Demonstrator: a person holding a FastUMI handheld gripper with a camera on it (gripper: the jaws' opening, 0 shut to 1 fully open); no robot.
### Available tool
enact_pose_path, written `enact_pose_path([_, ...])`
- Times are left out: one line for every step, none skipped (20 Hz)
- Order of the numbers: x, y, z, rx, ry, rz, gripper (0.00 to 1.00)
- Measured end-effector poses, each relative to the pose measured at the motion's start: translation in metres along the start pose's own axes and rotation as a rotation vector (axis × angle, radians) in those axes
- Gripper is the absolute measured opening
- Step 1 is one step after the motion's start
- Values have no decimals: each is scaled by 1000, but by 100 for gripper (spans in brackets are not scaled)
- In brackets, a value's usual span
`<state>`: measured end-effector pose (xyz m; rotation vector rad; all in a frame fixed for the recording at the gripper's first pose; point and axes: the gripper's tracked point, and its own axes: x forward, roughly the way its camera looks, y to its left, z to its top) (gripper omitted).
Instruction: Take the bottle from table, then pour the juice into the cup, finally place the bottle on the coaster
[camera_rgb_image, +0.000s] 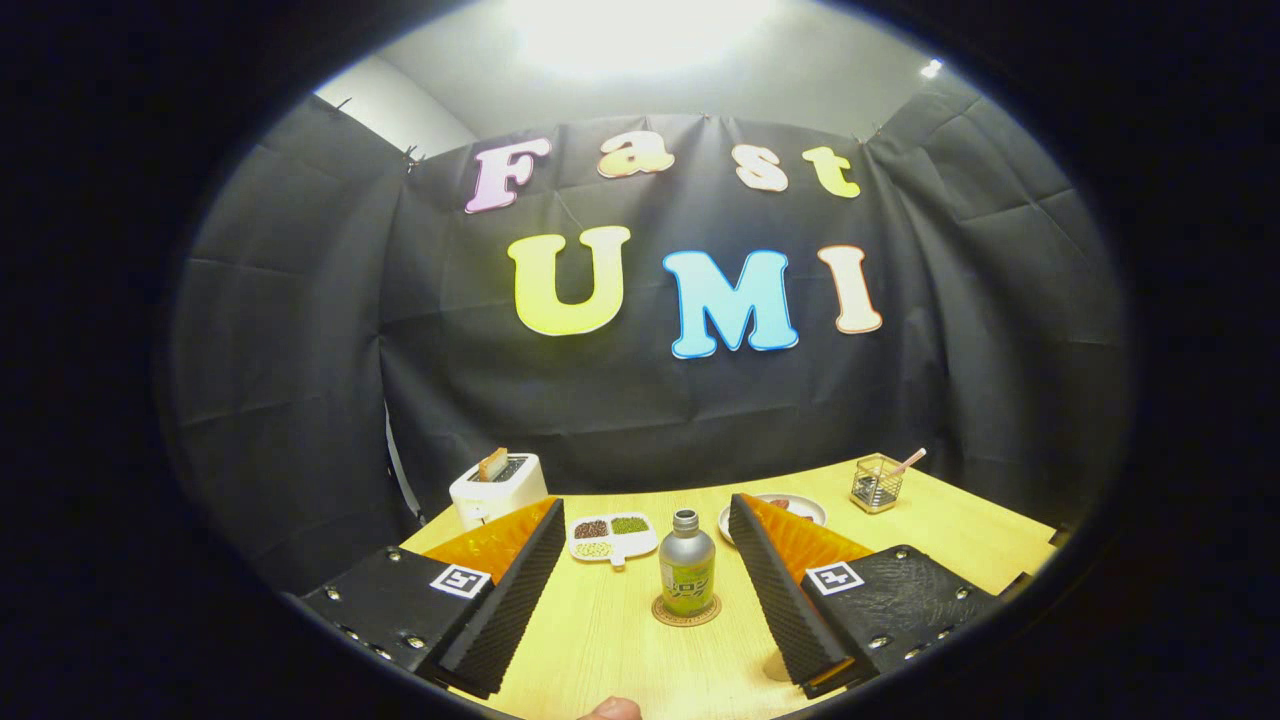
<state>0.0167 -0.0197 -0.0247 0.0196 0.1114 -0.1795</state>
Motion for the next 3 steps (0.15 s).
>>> enact_pose_path([-4, 1, 6, -9, -12, 5, 99])
enact_pose_path([-10, 0, 10, -16, -25, 7, 99])
enact_pose_path([-14, -1, 14, -19, -33, 8, 99])
